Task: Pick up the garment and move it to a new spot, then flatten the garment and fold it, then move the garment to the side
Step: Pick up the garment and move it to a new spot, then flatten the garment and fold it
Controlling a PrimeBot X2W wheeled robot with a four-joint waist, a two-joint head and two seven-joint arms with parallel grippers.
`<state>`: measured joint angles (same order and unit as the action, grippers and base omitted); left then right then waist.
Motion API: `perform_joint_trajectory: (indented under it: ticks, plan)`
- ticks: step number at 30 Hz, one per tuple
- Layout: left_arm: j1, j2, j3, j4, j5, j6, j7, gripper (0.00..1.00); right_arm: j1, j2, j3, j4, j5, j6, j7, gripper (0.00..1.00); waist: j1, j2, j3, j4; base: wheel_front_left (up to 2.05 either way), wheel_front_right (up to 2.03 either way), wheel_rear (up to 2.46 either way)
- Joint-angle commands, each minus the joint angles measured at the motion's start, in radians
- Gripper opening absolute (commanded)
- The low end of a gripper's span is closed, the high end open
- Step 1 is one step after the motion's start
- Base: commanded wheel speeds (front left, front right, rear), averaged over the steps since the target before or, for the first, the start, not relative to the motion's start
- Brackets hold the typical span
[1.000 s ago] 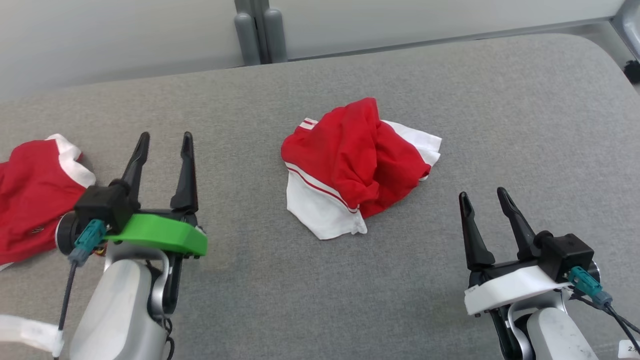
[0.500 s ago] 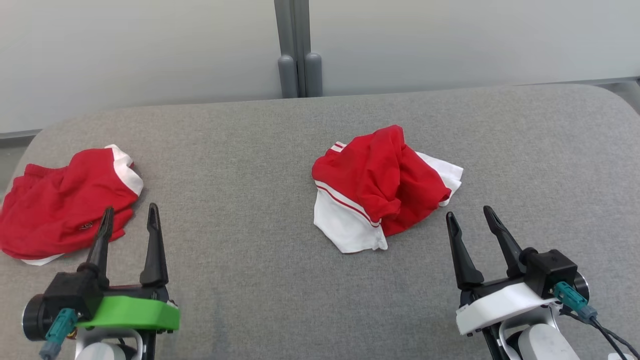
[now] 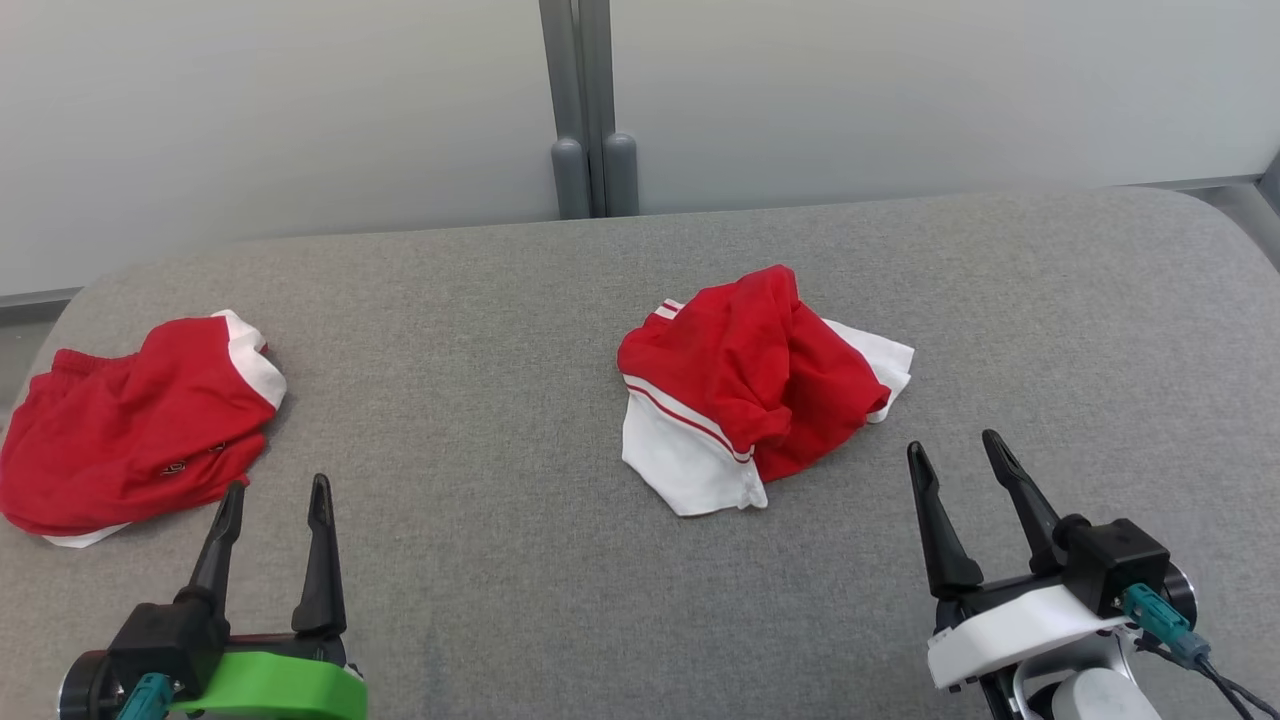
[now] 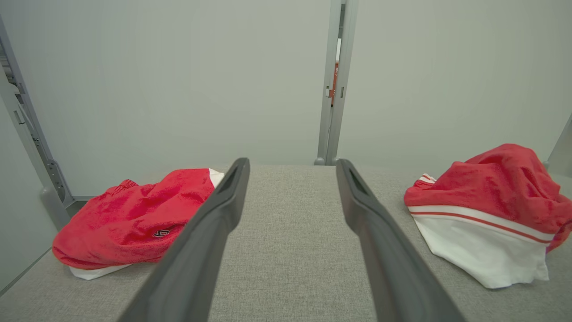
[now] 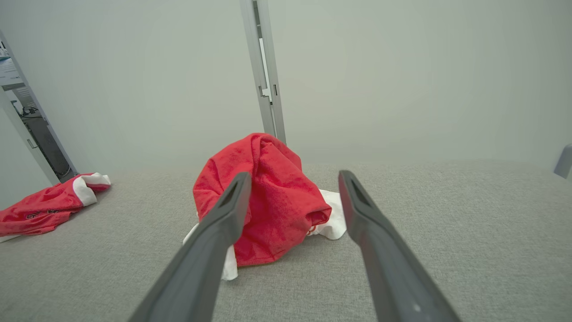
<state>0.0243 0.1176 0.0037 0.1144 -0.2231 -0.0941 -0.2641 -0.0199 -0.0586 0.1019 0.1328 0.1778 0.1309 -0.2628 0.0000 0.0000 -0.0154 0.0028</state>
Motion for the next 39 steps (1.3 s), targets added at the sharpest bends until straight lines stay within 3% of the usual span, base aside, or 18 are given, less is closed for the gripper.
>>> perform_joint_trajectory:
  ticks: [1,39]
  plan:
    - [0.015,-0.001,0.007,0.008,0.015,-0.006,-0.001,1.00,0.020,-0.004,-0.004,-0.005,-0.007,0.000,-0.003,1.00,0.0000,0.0000,0.000,-0.001,0.00,0.00,0.00]
    - [0.005,-0.036,0.035,0.083,0.059,-0.033,-0.001,1.00,0.049,0.005,-0.024,-0.005,-0.014,0.000,-0.003,1.00,0.0000,0.0000,-0.008,-0.014,0.00,0.00,0.00]
